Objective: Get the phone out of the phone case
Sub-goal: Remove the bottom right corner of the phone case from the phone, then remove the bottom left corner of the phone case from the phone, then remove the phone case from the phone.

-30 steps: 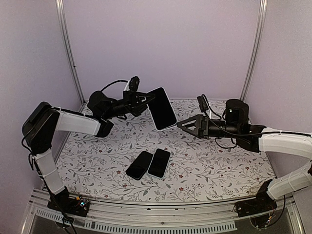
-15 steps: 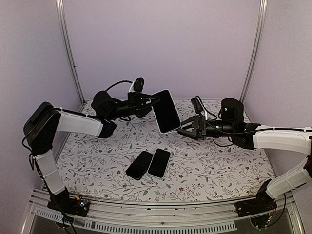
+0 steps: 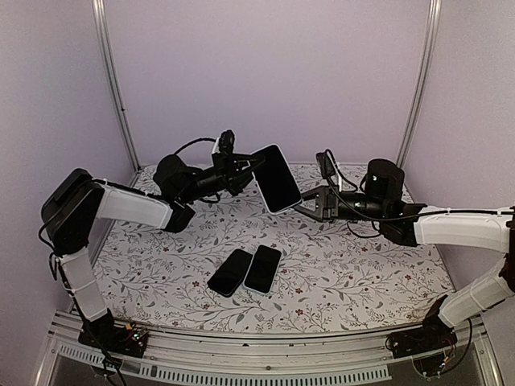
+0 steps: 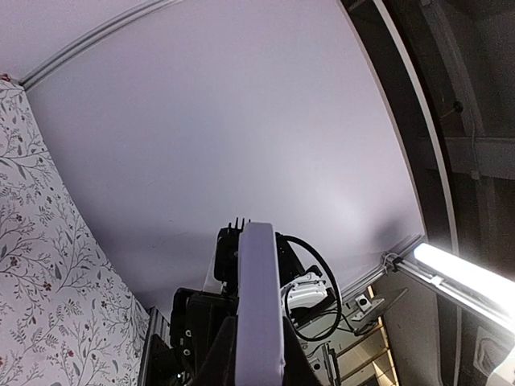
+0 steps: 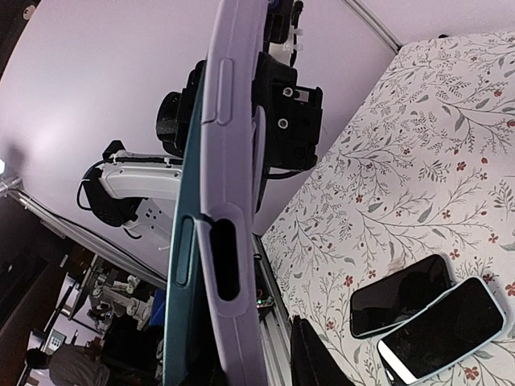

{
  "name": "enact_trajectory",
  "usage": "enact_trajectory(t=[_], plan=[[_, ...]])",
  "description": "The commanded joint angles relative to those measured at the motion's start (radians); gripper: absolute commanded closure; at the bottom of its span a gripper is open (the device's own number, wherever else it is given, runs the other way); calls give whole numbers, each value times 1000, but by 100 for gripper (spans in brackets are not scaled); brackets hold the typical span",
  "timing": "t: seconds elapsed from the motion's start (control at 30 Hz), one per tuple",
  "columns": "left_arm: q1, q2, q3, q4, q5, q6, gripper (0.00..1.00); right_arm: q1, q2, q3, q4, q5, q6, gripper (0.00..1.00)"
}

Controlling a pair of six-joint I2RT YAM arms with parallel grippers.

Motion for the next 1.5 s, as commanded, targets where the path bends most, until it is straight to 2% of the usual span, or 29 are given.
enact_trajectory(t=[0.0,0.23,0.4,0.6,0.83,1.33,1.47], plan=[[-67,22,11,126,-105,-147,100,45,26,11,-76,161,-103,78],[-76,19,5,99,-101,-202,100,75,6,41,-252,385,-264,82],[-75,14,7,71,-87,-203,100,77,-5,41,-287,432,-302,83],[-67,29,34,17,-9,-162,100,73,10,60,-256,297,-254,77],[-41,23,70,-134,140,-75,100,3,11,10,-89,55,-86,69],[-9,-2,83,-325,217,32,100,-43,23,-67,85,-65,60,67],[-10,-1,103,-375,232,67,100,-44,40,-63,111,-90,76,71]])
